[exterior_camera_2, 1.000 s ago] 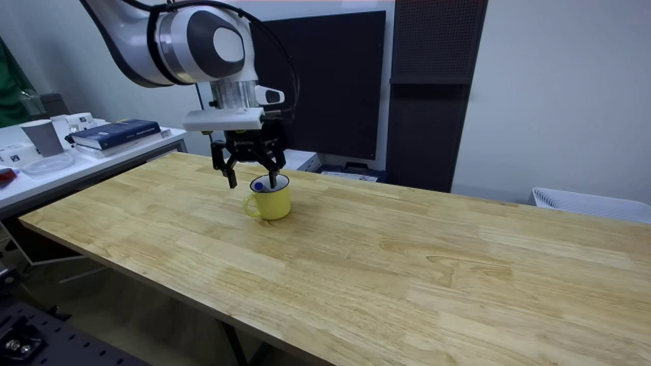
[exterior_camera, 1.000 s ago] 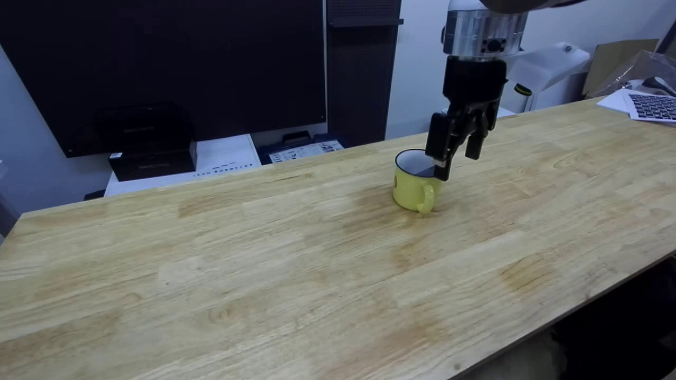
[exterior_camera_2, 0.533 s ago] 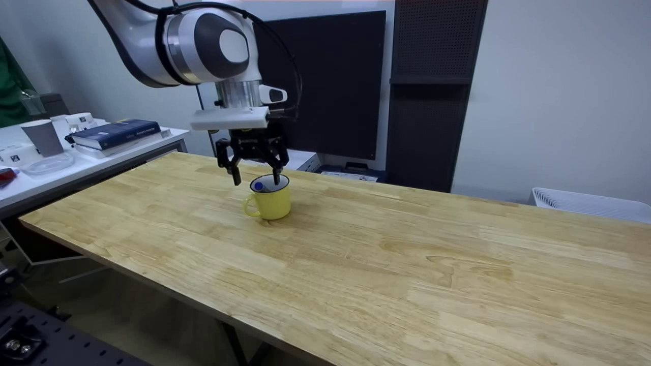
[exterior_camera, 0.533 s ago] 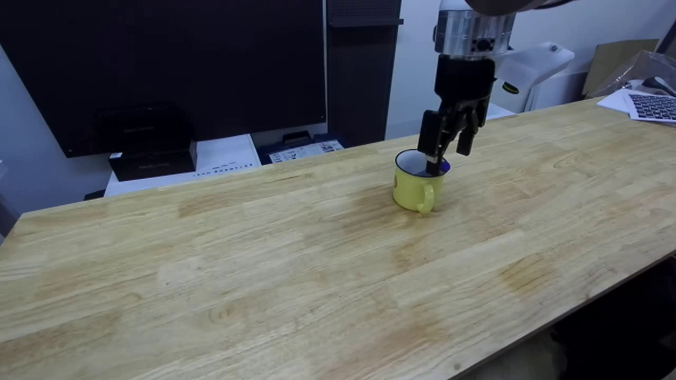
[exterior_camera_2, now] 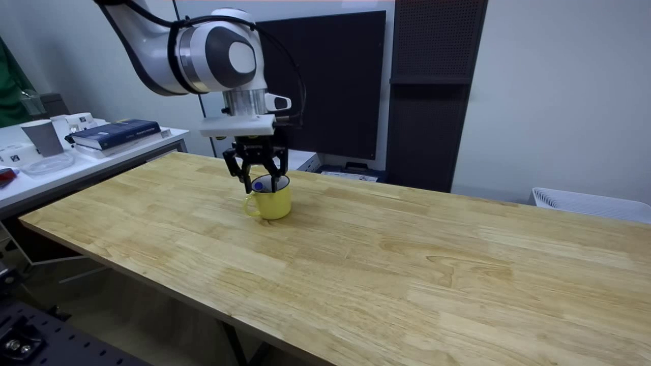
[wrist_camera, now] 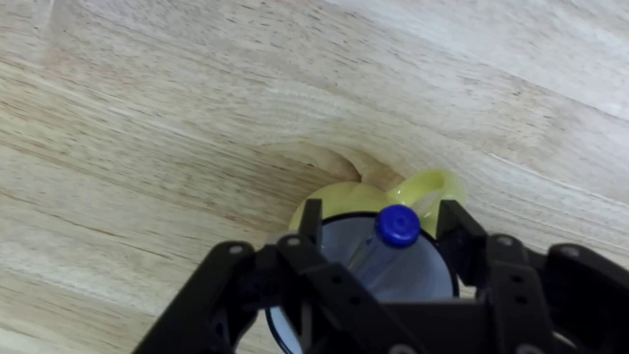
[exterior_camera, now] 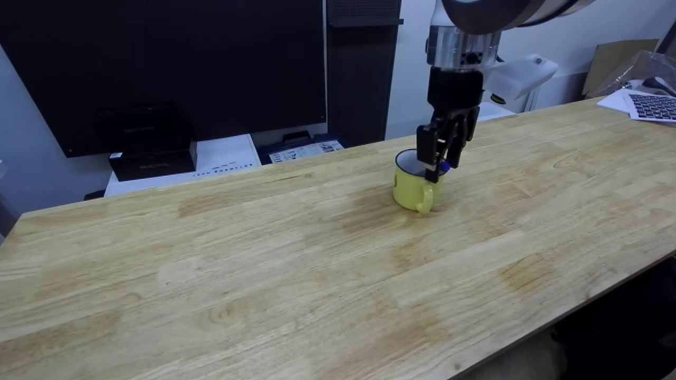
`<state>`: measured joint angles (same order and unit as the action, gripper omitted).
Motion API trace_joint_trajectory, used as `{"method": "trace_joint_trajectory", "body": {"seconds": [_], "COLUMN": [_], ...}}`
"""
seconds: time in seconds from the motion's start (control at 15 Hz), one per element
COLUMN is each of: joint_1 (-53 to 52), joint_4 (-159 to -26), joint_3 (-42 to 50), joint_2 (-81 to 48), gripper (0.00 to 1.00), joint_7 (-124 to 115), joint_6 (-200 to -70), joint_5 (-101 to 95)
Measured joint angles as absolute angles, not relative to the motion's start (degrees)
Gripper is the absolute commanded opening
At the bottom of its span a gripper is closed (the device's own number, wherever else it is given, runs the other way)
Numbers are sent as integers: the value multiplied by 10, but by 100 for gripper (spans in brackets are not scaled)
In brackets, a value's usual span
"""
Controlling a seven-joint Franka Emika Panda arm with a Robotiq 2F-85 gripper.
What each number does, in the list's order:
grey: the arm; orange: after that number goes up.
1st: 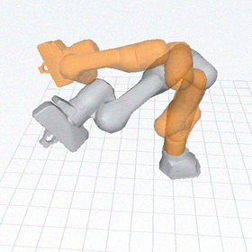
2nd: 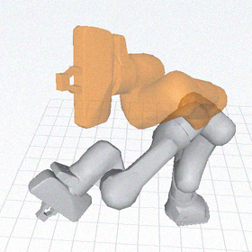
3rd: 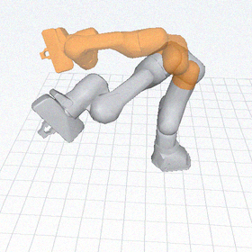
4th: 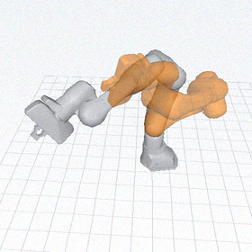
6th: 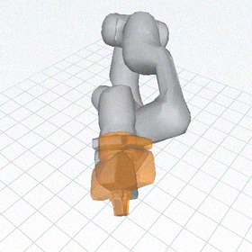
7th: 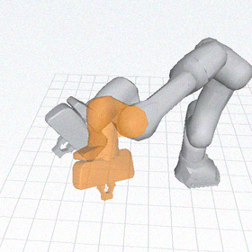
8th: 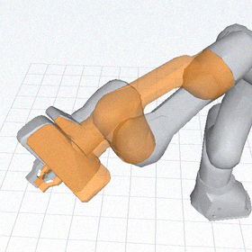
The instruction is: Take the blue marker out of the yellow mug
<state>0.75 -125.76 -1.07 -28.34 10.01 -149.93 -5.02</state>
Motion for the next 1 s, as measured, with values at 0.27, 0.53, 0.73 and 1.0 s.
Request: {"method": "trace_joint_trajectory", "body": {"seconds": [0.27,0.53,0.73,1.0], "joint_1": [8,8,10,10], "joint_4": [-1253,-1251,-1251,-1253], "joint_3": [-16,-17,-17,-16], "joint_2": [-283,-282,-281,-278], "gripper": [5,6,6,5], "joint_7": [104,105,105,105], "joint_6": [-1497,-1497,-1497,-1498], "joint_5": [-46,-46,-46,-48]}}
